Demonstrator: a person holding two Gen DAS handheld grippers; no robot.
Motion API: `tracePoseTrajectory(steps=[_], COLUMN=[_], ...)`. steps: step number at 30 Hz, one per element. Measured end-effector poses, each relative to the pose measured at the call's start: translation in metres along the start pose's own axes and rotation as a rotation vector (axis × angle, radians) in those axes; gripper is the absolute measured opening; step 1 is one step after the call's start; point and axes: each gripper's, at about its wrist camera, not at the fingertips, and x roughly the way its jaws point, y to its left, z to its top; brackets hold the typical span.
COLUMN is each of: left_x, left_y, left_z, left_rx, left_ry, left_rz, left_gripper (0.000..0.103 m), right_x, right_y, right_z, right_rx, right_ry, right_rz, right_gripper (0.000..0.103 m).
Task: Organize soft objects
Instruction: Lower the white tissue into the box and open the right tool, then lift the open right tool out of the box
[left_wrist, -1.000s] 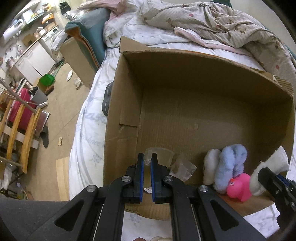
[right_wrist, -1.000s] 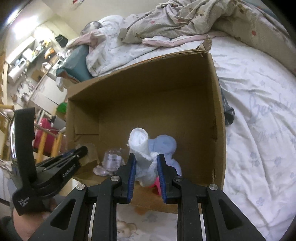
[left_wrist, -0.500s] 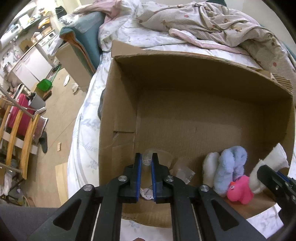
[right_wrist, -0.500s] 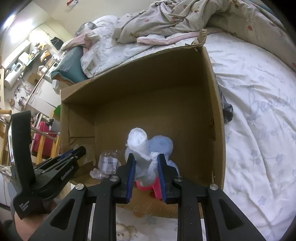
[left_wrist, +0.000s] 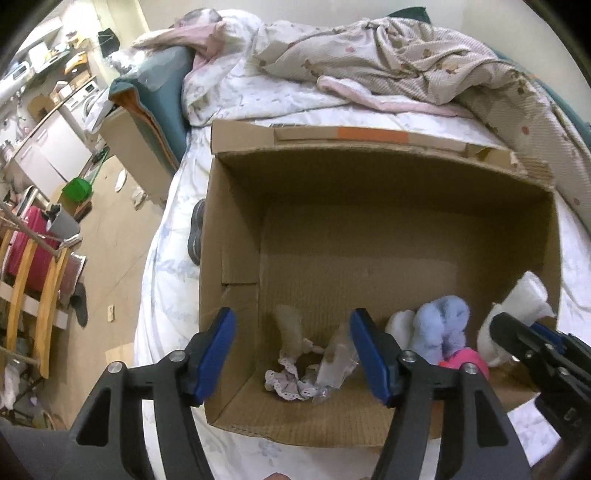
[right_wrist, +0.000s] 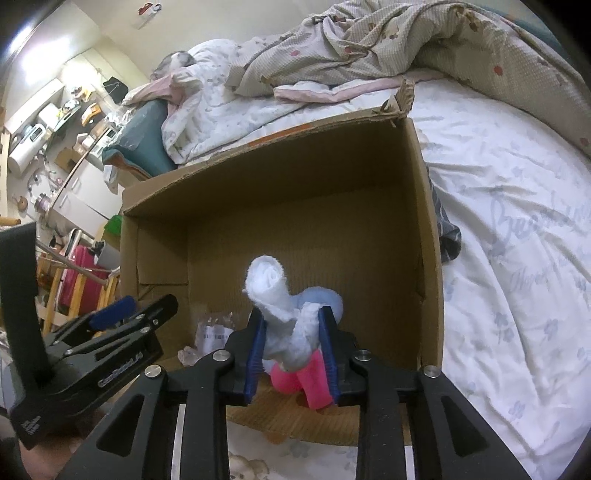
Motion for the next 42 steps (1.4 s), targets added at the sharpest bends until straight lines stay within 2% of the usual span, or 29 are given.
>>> tracePoseTrajectory(steps=[1,2,3,5,7,12,14,20,22,29,35,39,42], left_x=[-0.004,-0.007,-0.009,-0.016,-0.023,-0.04,-0.047,-0.058,-0.063,-0.075,-0.079,-0.085,-0.084], left_y=[0.0,0.001,0.002,0.005,0.005,0.007,0.011,0.027,0.032,0.046,0.059,0.07,0.073], left_z=[0.0,0.0,0.0,0.0,-0.001,-0.011,-0.016,-0.034,-0.042,-0.069,-0.091,-0.107,-0.114], left_rx=[0.002,0.0,-0.005,-0.008,0.006,0.045,0.049,0.019,0.016,0.045,0.016,-0.034,-0.044], left_ry=[-0.007,-0.011,-0.014,-0.022,-0.037,-0.066,-0.075,-0.068,-0.07,-0.079,-0.062,-0.116,-0.114], left_rz=[-0.006,-0.012,-0.018,-0.029,-0.029,-0.031,-0.035,-0.1,-0.121,-0.147,-0.157,-0.138,-0.148], left_gripper=[0.061,0.061,0.062,0.066,0.077,0.083,0.083,0.086,0.086,0.086,0.086,0.086,0.086], right_x=[-0.002,-0.004,-0.007,-0.012,-0.015,-0.026,-0.03,-0.042,-0.046,-0.06,-0.068,-0.07,-0.068], right_y=[0.0,0.0,-0.001,-0.002,-0.003,-0.002,-0.003,0.0,0.0,-0.002,-0.003,-0.007,-0.01], right_z=[0.0,0.0,-0.001,-0.001,-0.001,-0.007,-0.012,-0.028,-0.034,-0.058,-0.078,-0.092,-0.102], right_rx=[-0.002,-0.004,-0.005,-0.007,-0.008,-0.018,-0.01,-0.025,-0.024,0.013,0.033,0.058,0.066], right_ry=[-0.008,-0.018,-0.036,-0.051,-0.059,-0.084,-0.087,-0.084,-0.071,-0.071,-0.068,-0.056,-0.041], right_rz=[-0.001,0.0,0.007,-0.003,-0.001,-0.007,-0.007,-0.03,-0.009,-0.001,-0.023,-0.032,-0.046], right_gripper=[0.043,0.057,0.06,0.061,0.062,0.069,0.077,0.078,0.078,0.078,0.078,0.078,0.078])
